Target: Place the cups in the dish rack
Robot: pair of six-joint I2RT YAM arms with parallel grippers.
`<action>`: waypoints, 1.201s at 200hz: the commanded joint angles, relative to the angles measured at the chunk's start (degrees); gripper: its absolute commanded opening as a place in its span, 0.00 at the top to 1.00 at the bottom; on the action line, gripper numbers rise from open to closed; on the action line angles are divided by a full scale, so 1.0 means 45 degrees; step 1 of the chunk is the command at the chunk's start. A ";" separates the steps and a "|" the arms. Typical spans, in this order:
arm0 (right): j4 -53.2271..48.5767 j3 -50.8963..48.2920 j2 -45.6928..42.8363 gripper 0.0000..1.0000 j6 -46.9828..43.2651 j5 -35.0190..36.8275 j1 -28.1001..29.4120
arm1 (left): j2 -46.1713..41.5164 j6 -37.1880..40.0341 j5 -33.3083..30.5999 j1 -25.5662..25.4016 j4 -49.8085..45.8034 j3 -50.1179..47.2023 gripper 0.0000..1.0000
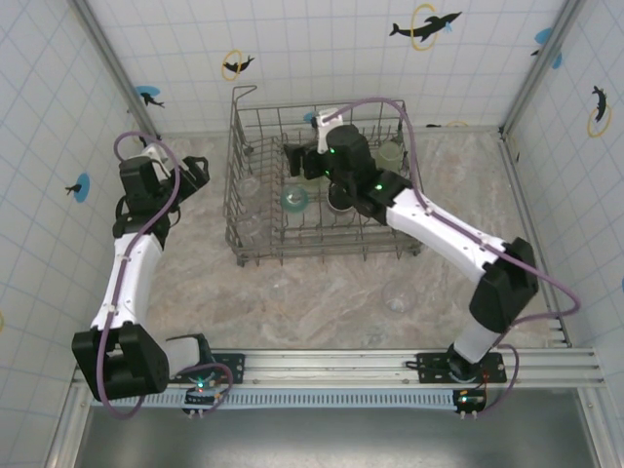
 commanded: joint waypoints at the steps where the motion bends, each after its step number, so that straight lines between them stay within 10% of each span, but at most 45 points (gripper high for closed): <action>1: -0.1961 -0.1091 -0.1597 0.00 0.0355 0.1295 -0.0085 | -0.0631 -0.0477 0.0668 0.0088 -0.0292 0.0319 0.02; 141: -1.0049 -0.3656 -0.5797 0.00 0.3646 0.1421 -0.0202 | -0.1494 -0.2016 0.2586 -0.0183 -0.0235 0.0052 0.02; 240: -1.1493 -0.6641 -0.7684 0.37 0.6290 -0.0049 0.0390 | -0.1612 -0.2338 0.2666 -0.0868 -0.0244 0.0424 0.02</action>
